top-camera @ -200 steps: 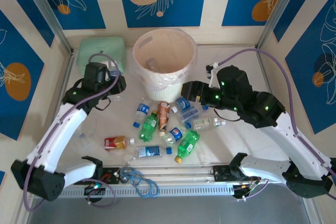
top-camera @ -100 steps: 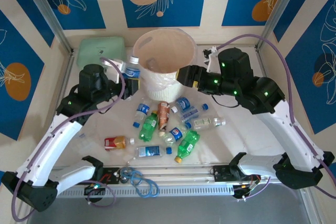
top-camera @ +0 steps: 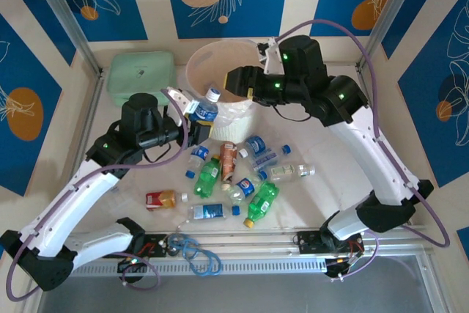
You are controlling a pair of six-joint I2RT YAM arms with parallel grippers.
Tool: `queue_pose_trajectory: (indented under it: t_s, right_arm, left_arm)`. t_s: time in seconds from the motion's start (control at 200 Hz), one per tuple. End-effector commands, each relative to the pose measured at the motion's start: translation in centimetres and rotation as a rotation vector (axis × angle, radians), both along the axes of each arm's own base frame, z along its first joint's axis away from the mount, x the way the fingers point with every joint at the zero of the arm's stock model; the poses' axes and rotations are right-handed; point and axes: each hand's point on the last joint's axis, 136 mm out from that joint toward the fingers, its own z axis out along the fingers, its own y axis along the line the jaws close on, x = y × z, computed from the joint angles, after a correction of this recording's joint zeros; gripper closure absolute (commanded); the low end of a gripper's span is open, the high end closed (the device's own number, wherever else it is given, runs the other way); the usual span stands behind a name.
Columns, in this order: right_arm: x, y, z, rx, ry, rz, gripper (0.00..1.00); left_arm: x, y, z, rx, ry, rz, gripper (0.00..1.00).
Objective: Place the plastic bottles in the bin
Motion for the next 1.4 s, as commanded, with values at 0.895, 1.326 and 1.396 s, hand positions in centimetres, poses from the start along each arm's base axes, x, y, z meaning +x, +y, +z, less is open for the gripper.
queue_pose_trajectory:
  t_s: [0.895, 1.326, 1.396]
  right_arm:
    - [-0.6, 4.0, -3.0, -0.161, 0.033, 0.070, 0.60]
    - [-0.7, 4.2, -3.1, -0.150, 0.028, 0.078, 0.82]
    - [-0.4, 4.0, -2.5, -0.139, 0.015, 0.067, 0.83]
  left_arm:
    - [-0.9, -0.2, 1.6, 0.007, -0.084, -0.036, 0.46]
    - [0.0, 0.2, 0.8, 0.003, -0.053, 0.026, 0.09]
    - [0.5, 0.9, 0.8, 0.000, -0.051, 0.078, 0.00]
